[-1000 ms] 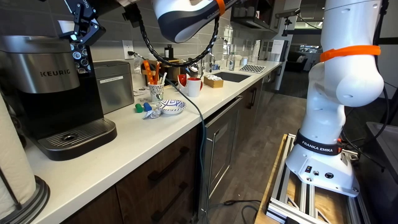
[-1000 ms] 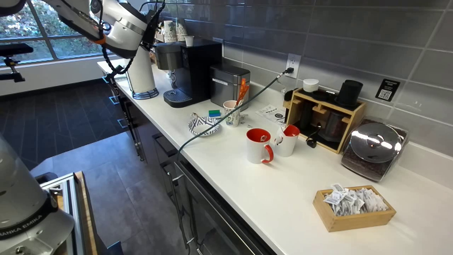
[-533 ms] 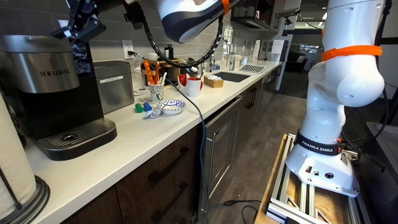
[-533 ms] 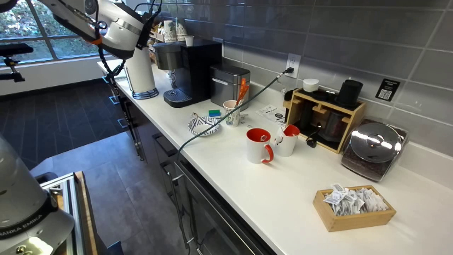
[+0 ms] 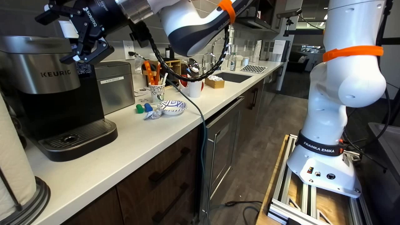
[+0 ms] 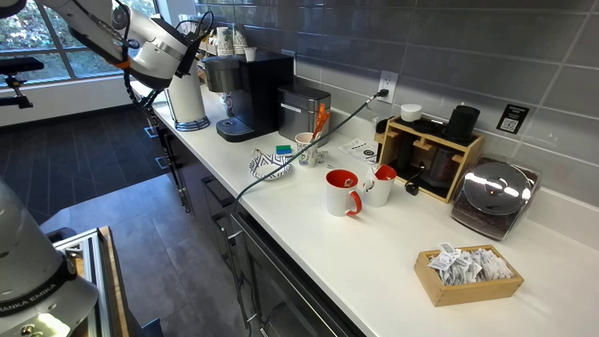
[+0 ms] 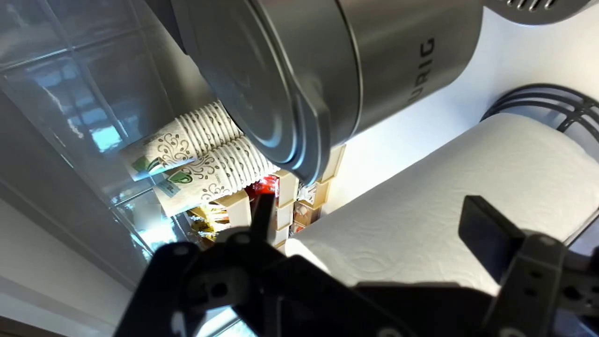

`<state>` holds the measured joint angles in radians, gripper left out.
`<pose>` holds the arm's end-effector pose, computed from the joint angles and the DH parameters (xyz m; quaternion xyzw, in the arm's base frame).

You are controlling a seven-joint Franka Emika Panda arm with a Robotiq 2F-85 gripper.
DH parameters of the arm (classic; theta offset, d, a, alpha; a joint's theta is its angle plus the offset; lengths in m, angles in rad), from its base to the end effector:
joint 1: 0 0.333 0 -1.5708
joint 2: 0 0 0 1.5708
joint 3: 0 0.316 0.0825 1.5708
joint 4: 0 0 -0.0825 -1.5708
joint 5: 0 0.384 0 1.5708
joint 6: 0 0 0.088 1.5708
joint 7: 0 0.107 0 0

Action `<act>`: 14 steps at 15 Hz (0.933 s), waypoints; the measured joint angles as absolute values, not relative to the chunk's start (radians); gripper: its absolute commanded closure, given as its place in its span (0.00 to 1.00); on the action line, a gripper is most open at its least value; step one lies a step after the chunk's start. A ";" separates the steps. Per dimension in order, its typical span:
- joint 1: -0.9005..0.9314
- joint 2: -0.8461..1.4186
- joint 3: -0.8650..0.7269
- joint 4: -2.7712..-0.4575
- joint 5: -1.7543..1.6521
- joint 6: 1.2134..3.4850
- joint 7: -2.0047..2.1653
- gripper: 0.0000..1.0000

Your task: Open the coffeemaker.

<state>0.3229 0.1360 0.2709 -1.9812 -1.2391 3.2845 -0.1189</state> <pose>0.4406 0.4056 0.4921 0.4605 0.7215 0.5024 0.1225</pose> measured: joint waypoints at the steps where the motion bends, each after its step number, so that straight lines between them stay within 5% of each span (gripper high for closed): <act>1: 0.323 0.136 0.271 -1.981 -1.228 3.285 -0.126 0.00; 14: 0.311 0.134 0.270 -1.970 -1.164 3.284 -0.193 0.00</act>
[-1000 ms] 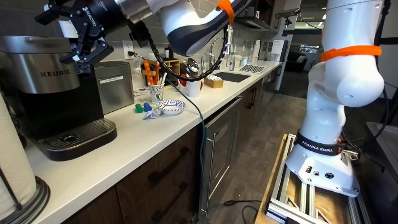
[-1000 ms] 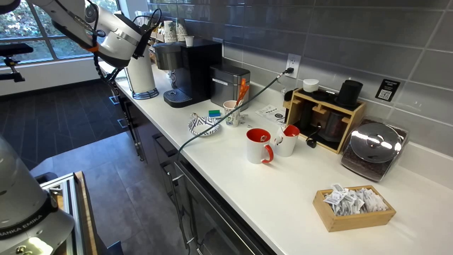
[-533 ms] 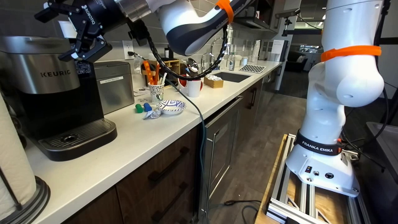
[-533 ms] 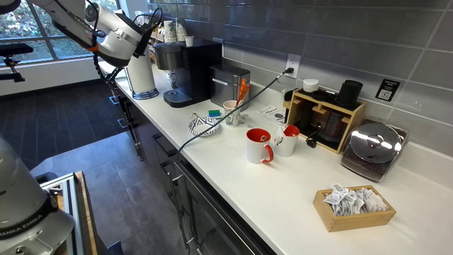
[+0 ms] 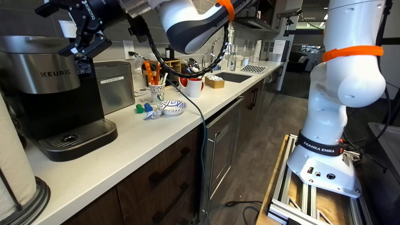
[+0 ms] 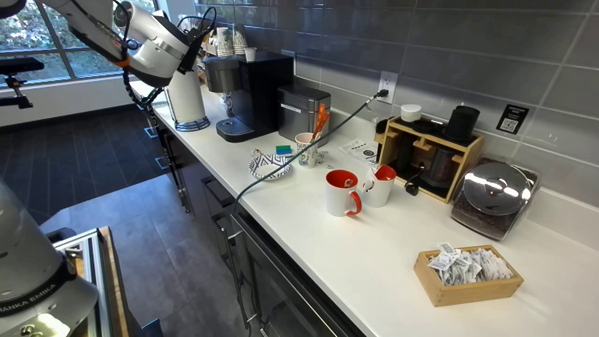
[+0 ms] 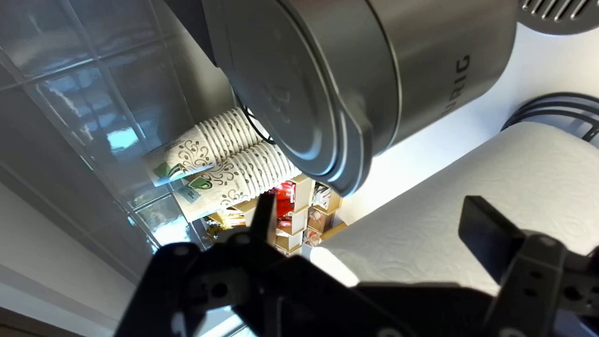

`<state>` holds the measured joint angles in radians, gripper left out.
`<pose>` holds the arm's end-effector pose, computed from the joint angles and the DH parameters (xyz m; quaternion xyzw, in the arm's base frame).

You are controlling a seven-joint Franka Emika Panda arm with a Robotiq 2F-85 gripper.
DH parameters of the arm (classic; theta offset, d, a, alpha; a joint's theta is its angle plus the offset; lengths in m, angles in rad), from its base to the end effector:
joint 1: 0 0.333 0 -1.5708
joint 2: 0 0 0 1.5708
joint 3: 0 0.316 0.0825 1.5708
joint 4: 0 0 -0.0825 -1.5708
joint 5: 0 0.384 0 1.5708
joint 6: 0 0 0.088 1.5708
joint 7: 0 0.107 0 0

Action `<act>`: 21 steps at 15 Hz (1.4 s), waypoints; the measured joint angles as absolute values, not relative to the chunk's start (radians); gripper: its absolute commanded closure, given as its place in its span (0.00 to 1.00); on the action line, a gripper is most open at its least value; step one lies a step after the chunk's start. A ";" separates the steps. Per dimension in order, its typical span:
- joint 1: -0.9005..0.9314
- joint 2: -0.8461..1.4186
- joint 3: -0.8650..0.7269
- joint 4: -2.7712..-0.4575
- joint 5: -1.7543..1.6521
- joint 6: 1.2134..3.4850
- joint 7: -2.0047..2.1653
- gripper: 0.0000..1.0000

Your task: Open the coffeemaker.

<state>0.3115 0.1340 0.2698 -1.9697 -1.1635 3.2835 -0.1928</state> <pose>0.4516 0.4001 0.5046 0.4630 0.7130 0.5099 0.1314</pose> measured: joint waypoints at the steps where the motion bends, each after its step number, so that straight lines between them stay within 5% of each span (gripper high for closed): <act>1: 0.309 0.132 0.270 -1.968 -1.159 3.284 -0.205 0.00; 12: 0.351 0.128 0.235 -1.860 -1.306 3.158 -0.182 0.00; 21: 0.349 0.133 0.261 -1.887 -1.268 3.348 -0.137 0.00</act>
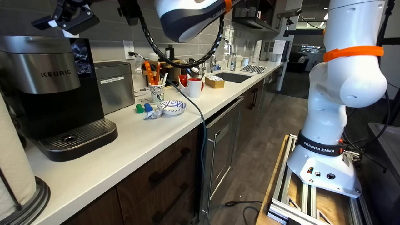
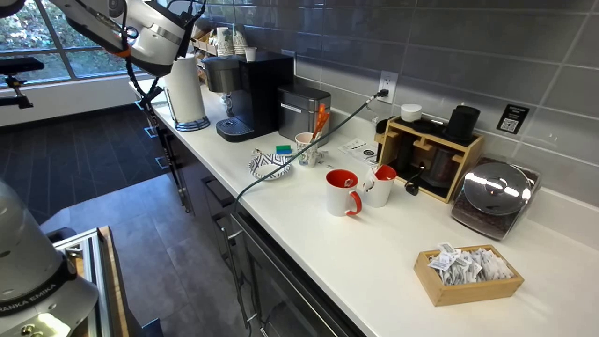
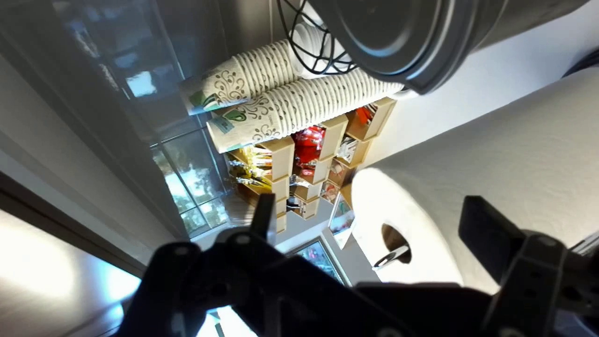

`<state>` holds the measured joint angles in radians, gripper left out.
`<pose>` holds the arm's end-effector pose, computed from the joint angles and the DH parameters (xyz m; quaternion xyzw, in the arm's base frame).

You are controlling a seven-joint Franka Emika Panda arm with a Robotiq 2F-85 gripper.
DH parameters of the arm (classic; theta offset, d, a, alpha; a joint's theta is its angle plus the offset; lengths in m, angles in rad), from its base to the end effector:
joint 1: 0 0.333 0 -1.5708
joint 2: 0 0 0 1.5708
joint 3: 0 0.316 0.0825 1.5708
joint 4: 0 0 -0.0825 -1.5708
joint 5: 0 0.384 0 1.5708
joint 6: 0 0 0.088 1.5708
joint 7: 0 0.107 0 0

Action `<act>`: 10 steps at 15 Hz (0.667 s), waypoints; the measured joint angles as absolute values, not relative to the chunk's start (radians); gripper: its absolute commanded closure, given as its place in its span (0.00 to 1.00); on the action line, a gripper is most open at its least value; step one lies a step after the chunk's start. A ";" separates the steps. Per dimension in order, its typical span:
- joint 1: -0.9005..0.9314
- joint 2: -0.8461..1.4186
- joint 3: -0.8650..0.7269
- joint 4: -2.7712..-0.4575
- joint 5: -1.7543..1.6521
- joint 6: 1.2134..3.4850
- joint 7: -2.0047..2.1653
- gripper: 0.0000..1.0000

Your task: Open the coffeemaker.

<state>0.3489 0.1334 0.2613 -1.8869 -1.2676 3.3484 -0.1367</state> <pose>0.4348 0.4197 0.5402 0.4042 0.7184 0.5518 0.1264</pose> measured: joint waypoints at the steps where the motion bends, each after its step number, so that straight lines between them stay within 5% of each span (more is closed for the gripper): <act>1: 0.349 0.139 0.267 -1.899 -1.264 3.344 -0.145 0.00; 10: 0.351 0.137 0.272 -1.924 -1.277 3.096 -0.193 0.00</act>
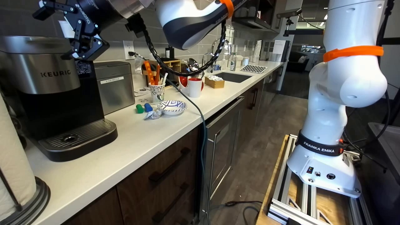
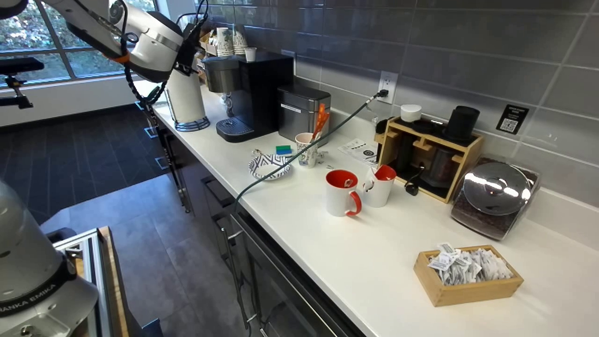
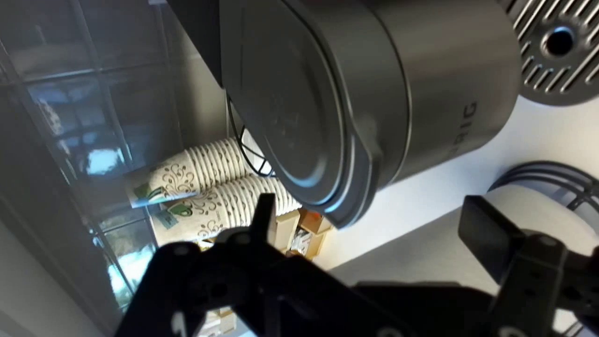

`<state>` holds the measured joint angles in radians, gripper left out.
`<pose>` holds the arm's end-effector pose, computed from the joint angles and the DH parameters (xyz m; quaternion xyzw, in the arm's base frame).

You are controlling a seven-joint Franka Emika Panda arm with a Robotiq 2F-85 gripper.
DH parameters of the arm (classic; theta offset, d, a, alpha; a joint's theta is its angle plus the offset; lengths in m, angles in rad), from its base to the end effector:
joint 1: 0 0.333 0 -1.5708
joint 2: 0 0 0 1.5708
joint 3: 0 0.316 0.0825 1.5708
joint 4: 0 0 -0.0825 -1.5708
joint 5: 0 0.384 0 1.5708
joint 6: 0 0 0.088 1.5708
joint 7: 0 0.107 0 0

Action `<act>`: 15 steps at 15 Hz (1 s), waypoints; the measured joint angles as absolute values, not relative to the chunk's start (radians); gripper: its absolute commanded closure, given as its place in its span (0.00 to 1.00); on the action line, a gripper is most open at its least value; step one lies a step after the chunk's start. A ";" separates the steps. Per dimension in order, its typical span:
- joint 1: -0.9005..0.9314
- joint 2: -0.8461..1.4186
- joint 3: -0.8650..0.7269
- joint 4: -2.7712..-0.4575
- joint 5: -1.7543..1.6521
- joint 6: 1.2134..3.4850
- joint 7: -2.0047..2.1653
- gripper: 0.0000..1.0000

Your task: Open the coffeemaker.

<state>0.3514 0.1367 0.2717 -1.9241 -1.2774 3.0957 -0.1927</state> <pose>0.4542 0.4149 0.5017 0.4491 0.7333 0.4639 0.2132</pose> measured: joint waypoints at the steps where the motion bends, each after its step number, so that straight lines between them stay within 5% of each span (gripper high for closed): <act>1: 0.352 0.134 0.272 -1.925 -1.277 3.074 -0.193 0.00; 15: 0.358 0.154 0.243 -1.834 -1.394 3.020 -0.103 0.00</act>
